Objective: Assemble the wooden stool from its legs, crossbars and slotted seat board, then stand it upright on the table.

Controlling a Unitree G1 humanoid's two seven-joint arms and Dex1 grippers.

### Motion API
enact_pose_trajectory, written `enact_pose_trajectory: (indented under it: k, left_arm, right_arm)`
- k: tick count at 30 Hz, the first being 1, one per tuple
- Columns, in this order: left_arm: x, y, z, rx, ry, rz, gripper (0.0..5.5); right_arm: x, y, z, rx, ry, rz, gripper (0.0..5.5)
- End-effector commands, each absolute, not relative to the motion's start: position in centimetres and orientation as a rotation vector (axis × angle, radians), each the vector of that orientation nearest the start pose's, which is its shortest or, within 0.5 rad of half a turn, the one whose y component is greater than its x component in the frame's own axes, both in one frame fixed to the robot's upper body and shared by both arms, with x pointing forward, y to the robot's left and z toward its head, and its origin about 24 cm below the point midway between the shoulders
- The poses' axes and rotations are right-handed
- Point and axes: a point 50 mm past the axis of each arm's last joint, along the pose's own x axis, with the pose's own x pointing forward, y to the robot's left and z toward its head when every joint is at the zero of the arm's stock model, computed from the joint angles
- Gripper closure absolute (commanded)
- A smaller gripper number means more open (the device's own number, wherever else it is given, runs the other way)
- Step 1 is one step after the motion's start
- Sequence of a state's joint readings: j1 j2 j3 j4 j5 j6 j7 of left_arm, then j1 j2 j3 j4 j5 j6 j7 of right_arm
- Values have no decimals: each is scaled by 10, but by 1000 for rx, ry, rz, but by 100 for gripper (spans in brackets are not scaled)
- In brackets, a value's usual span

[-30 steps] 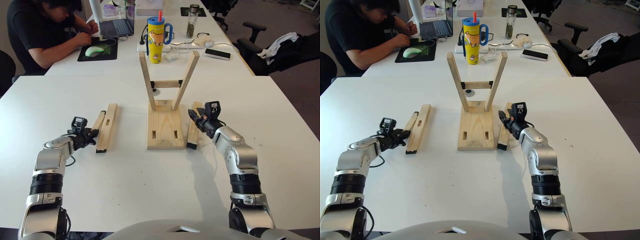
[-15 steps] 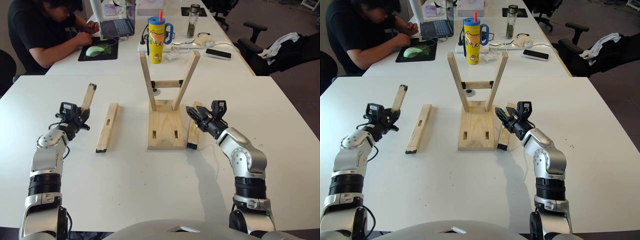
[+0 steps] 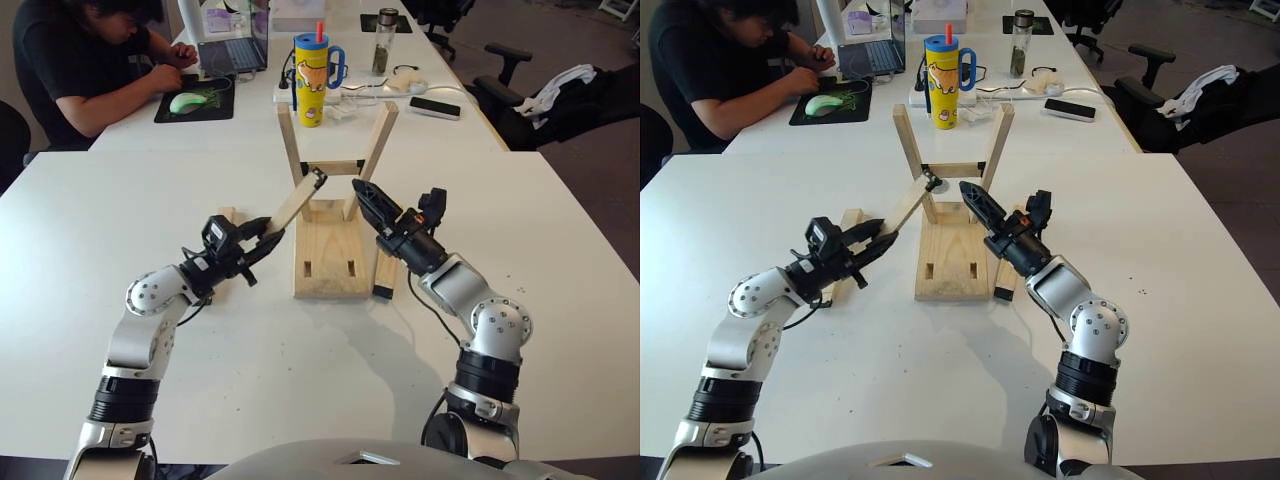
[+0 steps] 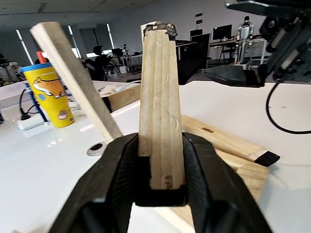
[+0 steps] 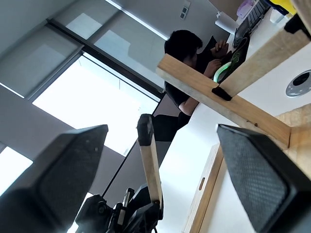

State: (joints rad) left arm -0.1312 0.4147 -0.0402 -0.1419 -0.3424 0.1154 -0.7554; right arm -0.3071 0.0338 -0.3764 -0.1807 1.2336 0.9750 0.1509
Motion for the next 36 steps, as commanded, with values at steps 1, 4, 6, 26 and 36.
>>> enact_pose_trajectory:
  k: [1, 4, 6, 26, 36]
  left_arm:
    - [259, 151, 108, 133, -106, -919, 419]
    - [256, 144, 109, 143, -105, -934, 419]
    - [256, 140, 112, 157, -119, -927, 419]
    - [250, 133, 105, 272, -91, -899, 419]
    - [252, 137, 101, 275, -71, -859, 419]
  right_arm:
    - [275, -123, 135, 1119, 199, 758, 138]
    - [277, -119, 133, 1114, 224, 756, 138]
    - [278, -115, 132, 1088, 240, 752, 138]
    - [280, -106, 132, 1087, 237, 730, 369]
    - [279, -107, 128, 1070, 259, 710, 503]
